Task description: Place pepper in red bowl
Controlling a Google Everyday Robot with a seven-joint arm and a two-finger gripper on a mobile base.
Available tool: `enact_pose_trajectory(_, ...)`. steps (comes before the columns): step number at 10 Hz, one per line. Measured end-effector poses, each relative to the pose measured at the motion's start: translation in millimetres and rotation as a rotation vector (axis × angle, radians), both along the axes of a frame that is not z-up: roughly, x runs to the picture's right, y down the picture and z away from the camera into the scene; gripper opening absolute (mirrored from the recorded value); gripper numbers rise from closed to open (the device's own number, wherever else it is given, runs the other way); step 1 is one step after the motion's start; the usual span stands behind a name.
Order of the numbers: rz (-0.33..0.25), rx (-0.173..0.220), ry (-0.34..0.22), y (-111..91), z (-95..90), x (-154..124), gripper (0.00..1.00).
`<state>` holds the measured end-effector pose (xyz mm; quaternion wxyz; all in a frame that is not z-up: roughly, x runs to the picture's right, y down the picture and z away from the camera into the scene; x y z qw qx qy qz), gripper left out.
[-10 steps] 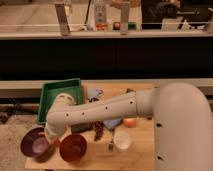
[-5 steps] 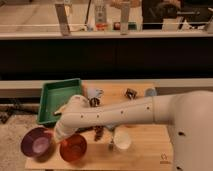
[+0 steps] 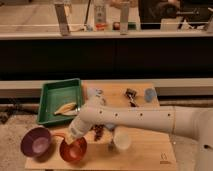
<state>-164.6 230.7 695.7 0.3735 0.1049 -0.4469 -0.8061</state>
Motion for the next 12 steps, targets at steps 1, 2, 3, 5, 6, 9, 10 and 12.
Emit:
enact_pose_trajectory(1, -0.038, -0.002, -0.038, 1.9, -1.9, 3.4, 0.00)
enact_pose_trajectory(2, -0.078, -0.004, -0.088, 5.0, -3.5, 5.7, 0.00)
enact_pose_trajectory(3, -0.129, 0.007, -0.152, 8.5, -4.4, 8.6, 0.00)
enact_pose_trajectory(5, -0.180, 0.002, -0.195, 11.6, -3.6, 10.8, 0.00)
enact_pose_trajectory(6, -0.213, -0.013, -0.207, 14.0, -1.5, 10.1, 0.00)
enact_pose_trajectory(9, -0.261, -0.047, -0.208, 18.3, 5.8, 11.4, 0.00)
enact_pose_trajectory(10, -0.263, -0.053, -0.210, 19.3, 7.6, 12.4, 0.00)
enact_pose_trajectory(12, -0.268, -0.062, -0.223, 20.6, 9.0, 12.0, 0.01)
